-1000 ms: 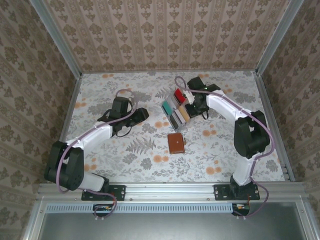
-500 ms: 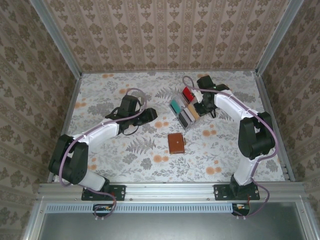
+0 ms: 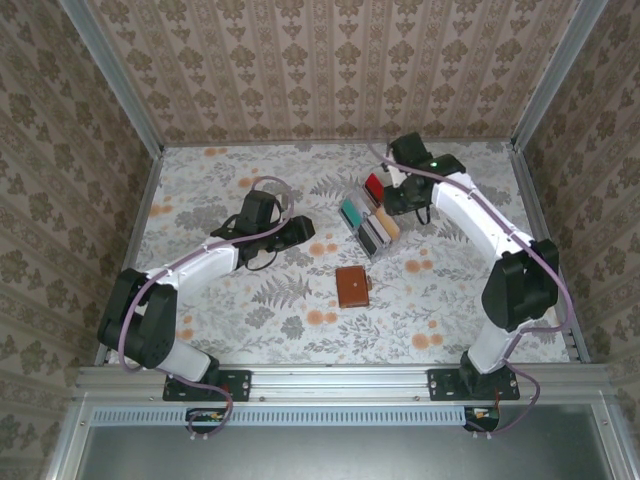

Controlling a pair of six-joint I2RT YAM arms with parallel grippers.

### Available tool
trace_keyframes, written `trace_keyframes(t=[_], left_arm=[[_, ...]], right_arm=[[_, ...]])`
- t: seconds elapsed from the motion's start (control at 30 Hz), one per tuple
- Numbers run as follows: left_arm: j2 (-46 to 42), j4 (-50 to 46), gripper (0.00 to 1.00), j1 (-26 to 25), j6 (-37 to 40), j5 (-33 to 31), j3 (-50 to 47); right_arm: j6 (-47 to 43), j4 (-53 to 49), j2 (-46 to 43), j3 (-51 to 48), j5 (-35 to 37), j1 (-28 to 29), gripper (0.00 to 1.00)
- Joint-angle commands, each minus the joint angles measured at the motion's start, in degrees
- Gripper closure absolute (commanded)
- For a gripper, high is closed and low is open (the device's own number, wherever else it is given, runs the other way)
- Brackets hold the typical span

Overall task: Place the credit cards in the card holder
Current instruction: Move the storage box to the center of the table, then pick up the credit card from the storage box.

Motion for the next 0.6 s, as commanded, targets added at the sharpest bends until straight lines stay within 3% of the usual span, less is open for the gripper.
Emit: trace_keyframes(t=[0.0, 0.23, 0.57], left_arm=[[0.5, 1.0, 0.4, -0.3, 0.9, -1.3, 1.9], [-0.7, 1.3, 0.39, 0.2, -0.4, -3.1, 0.0], [-2.2, 2.3, 0.39, 1.4, -1.0, -3.2, -2.4]], right_arm=[[5.2, -0.4, 1.0, -2.6, 1.3, 5.6, 0.64], [6.6, -0.8, 8.2, -1.9, 12.9, 13.0, 0.67], [6.1, -1.4, 14.4, 0.2, 22.4, 15.6, 0.67]])
